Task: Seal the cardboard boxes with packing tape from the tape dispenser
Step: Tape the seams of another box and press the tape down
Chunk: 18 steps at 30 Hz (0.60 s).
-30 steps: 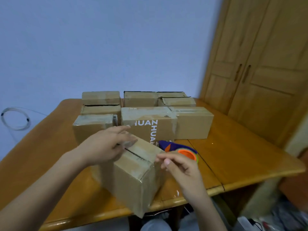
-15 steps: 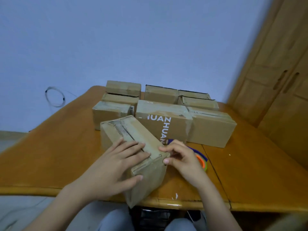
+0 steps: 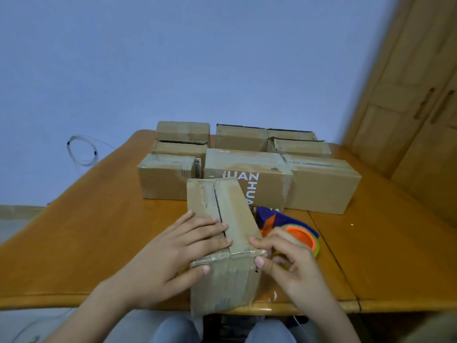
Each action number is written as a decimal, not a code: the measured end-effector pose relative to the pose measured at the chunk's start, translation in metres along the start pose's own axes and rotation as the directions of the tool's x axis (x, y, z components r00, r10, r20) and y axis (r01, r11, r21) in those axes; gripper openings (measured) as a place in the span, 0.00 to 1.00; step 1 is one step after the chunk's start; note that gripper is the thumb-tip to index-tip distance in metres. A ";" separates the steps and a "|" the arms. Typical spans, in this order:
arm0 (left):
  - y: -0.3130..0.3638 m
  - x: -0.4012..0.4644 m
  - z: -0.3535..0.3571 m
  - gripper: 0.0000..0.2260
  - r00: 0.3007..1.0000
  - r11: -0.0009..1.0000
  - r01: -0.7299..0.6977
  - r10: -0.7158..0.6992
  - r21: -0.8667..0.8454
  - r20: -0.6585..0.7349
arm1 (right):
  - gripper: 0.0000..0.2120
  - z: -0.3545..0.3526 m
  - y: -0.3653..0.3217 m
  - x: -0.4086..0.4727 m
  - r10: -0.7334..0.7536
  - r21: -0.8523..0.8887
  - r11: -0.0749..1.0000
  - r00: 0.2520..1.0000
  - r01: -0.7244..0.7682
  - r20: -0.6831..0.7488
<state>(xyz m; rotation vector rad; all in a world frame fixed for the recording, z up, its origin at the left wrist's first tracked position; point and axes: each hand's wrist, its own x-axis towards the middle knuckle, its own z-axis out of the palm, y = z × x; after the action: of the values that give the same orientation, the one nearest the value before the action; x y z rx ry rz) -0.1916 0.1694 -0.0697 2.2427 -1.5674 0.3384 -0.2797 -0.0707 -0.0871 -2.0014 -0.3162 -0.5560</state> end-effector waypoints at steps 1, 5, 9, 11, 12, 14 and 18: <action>-0.001 0.000 0.000 0.20 1.000 1.000 -0.018 0.018 -0.016 -0.007 | 0.13 0.001 -0.001 -0.001 -0.004 -0.003 1.000 1.000 0.004 -0.009; -0.003 0.002 0.002 0.18 0.998 0.985 -0.030 0.019 -0.168 -0.064 | 0.12 0.006 -0.003 -0.004 -0.060 -0.055 0.997 0.996 0.056 -0.064; -0.006 0.002 0.004 0.18 0.996 0.953 -0.021 -0.007 -0.304 -0.091 | 0.10 0.014 -0.007 -0.007 -0.108 -0.117 0.989 0.989 0.095 -0.102; -0.006 0.003 0.003 0.18 0.996 0.948 -0.025 -0.004 -0.318 -0.089 | 0.10 0.016 -0.008 -0.008 -0.107 -0.104 0.990 0.986 0.094 -0.126; -0.007 0.002 0.002 0.18 0.996 0.950 -0.023 -0.003 -0.313 -0.085 | 0.10 0.017 -0.008 -0.009 -0.109 -0.093 0.991 0.985 0.097 -0.137; -0.008 0.001 -0.001 0.18 0.998 0.962 -0.032 0.015 -0.269 -0.064 | 0.11 0.019 -0.009 -0.011 -0.116 -0.099 0.990 0.981 0.101 -0.157; -0.013 0.000 -0.007 0.19 0.997 0.985 -0.071 0.073 -0.156 0.007 | 0.14 0.015 -0.009 -0.012 -0.121 -0.129 0.986 0.987 0.108 -0.106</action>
<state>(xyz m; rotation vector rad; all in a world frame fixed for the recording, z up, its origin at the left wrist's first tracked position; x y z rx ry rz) -0.1798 0.1768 -0.0655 2.0779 -1.6249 0.2137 -0.2900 -0.0533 -0.0927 -2.0690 -0.3360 -0.7755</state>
